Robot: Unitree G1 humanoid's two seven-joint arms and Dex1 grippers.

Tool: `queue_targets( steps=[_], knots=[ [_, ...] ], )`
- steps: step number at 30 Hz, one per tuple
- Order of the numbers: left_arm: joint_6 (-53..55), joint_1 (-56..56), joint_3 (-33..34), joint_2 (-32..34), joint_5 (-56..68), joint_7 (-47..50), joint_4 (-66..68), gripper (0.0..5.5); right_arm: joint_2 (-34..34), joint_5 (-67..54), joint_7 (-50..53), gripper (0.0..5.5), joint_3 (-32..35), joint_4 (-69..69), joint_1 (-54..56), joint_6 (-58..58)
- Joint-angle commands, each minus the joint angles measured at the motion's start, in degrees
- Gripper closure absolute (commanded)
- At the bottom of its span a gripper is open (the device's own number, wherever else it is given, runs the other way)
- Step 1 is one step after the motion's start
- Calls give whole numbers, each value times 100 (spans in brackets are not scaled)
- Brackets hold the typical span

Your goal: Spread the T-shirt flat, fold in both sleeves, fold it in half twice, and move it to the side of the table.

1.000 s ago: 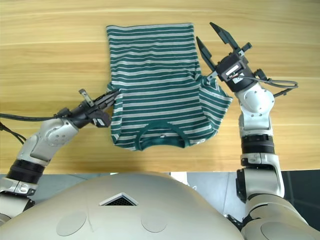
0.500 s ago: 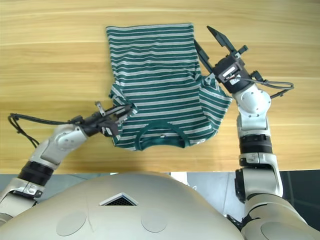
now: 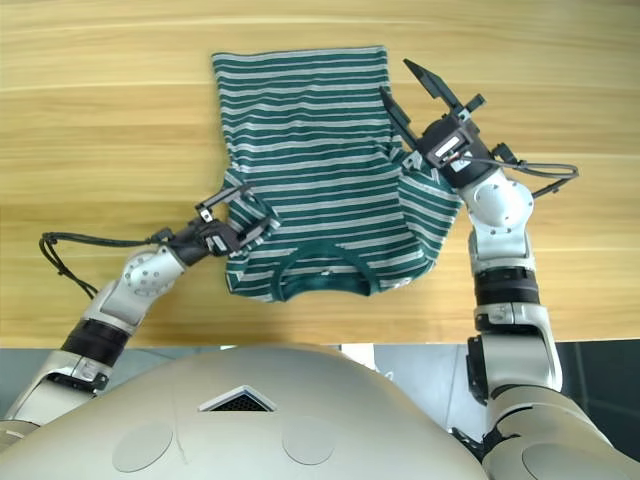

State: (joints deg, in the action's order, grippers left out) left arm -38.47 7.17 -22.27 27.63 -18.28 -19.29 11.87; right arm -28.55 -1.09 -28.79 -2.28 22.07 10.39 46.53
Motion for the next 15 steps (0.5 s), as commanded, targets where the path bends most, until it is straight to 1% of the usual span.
queue_targets(
  steps=[1,6,9,12,15],
  knots=[
    [-57,363,98,105,1018,-398,-663,234,5,52,-6,368,4,88,178,20],
    [111,771,144,222,2703,-1084,-1426,234,64,60,-8,368,-40,137,235,25],
    [266,816,256,172,3208,-1311,-1584,234,66,62,5,368,-34,145,226,33],
    [405,883,595,187,2949,-1140,-1417,234,54,62,7,368,-24,160,214,47],
    [550,929,1165,261,2289,-642,-910,234,41,63,18,368,-7,163,169,59]
  ],
)
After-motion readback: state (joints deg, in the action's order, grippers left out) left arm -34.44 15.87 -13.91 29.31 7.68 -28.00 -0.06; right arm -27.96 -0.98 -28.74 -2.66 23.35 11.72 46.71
